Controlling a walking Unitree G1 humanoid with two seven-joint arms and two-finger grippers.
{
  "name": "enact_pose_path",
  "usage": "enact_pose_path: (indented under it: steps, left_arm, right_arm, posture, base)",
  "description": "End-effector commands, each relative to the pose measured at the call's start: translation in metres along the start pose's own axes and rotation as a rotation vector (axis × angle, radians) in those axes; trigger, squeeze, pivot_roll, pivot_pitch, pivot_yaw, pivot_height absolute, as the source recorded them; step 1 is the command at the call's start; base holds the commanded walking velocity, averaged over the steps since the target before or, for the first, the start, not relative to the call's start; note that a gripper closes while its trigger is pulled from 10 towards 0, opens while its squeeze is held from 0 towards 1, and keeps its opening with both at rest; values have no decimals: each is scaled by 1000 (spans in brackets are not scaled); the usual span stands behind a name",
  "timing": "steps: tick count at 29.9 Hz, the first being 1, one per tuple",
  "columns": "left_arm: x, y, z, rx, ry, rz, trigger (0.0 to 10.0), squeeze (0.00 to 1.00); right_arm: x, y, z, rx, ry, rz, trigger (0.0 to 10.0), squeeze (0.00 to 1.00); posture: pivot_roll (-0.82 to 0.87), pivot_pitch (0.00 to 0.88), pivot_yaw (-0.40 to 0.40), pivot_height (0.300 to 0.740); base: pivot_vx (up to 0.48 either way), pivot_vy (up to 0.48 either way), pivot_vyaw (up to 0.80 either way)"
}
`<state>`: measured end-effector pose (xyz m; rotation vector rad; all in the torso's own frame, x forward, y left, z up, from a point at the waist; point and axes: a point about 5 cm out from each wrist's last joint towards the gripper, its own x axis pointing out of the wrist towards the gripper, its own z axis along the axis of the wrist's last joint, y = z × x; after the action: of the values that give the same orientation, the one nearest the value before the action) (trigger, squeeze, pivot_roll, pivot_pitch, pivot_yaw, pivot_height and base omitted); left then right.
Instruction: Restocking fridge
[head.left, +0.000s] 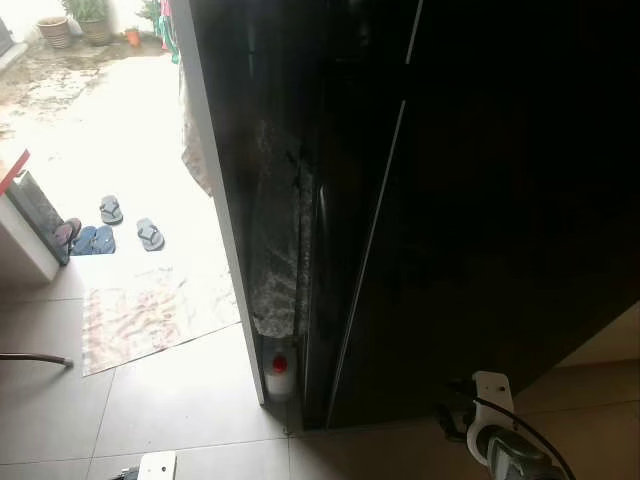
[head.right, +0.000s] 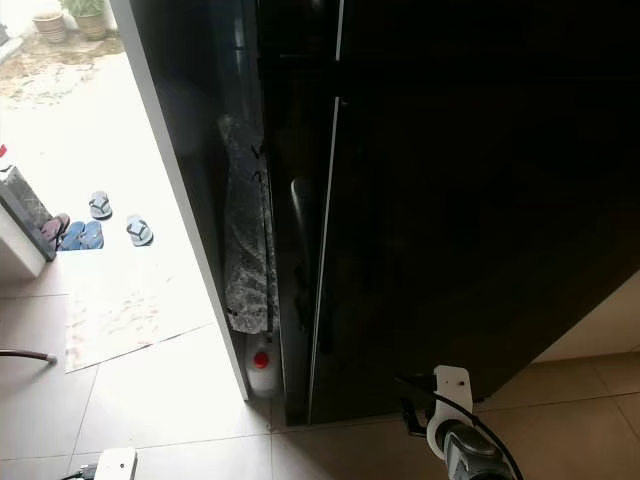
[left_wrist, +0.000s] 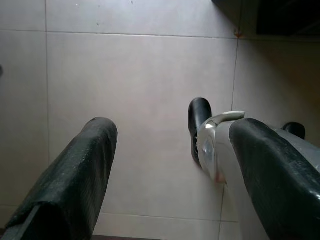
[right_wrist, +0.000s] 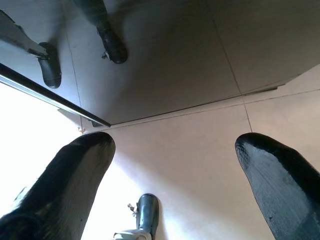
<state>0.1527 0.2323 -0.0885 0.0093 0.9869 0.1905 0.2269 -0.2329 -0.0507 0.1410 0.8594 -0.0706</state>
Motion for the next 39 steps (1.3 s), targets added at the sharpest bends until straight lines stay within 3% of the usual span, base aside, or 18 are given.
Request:
enact_pose_path:
  steps: [1,3,5,8,9,13,21,23,31,35,37,39]
  left_arm:
    - [0,5,7,-11,-45,34,10000,0]
    - [1,7,13,-33,-80,47,10000,0]
    - [2,11,33,-49,-149,52,10000,0]
    - [3,11,38,-37,-161,50,10000,0]
    - [3,11,42,-25,-171,49,10000,0]
    - [4,9,41,-22,-153,47,10000,0]
    - [3,5,28,-10,-108,33,10000,0]
    - [2,4,21,-1,-88,30,10000,0]
    - [2,5,19,7,-83,29,10000,0]
    - [2,4,19,12,-85,28,10000,0]
    - [2,5,19,16,-83,28,10000,0]
    - [2,4,18,18,-81,26,10000,0]
  right_arm:
    - [-1,-4,1,46,-18,-29,10000,0]
    - [-1,-4,2,94,-44,-38,10000,0]
    - [-1,-2,4,147,-90,-28,10000,0]
    - [-1,-3,3,113,-73,-32,10000,0]
    - [-1,-4,3,60,-43,-41,10000,0]
    - [-1,-7,-2,-4,43,-90,10000,0]
    - [-2,-10,-9,13,125,-138,10000,0]
    - [-3,-11,-13,-11,195,-155,10000,0]
    - [-4,-11,-16,-48,271,-156,10000,0]
    - [-1,-11,-5,16,77,-207,10000,0]
    - [-1,-10,0,109,-29,-235,10000,0]
    - [-2,-12,2,144,-76,-281,10000,0]
  posture:
    - [3,0,-50,740]
    - [4,0,-49,740]
    - [-9,0,-49,740]
    - [-13,0,-49,740]
    - [-14,0,-48,740]
    - [-9,0,-46,740]
    - [-11,0,-43,740]
    - [-18,0,-36,740]
    - [-11,0,-34,740]
    - [-8,0,-32,740]
    - [-14,0,-29,740]
    - [-19,0,-28,740]
  base:
    - [0,0,0]
    - [0,0,0]
    - [0,0,0]
    - [0,0,0]
    - [0,0,0]
    - [0,0,0]
    - [0,0,0]
    - [0,0,0]
    - [0,0,0]
    - [0,0,0]
    - [0,0,0]
    - [0,0,0]
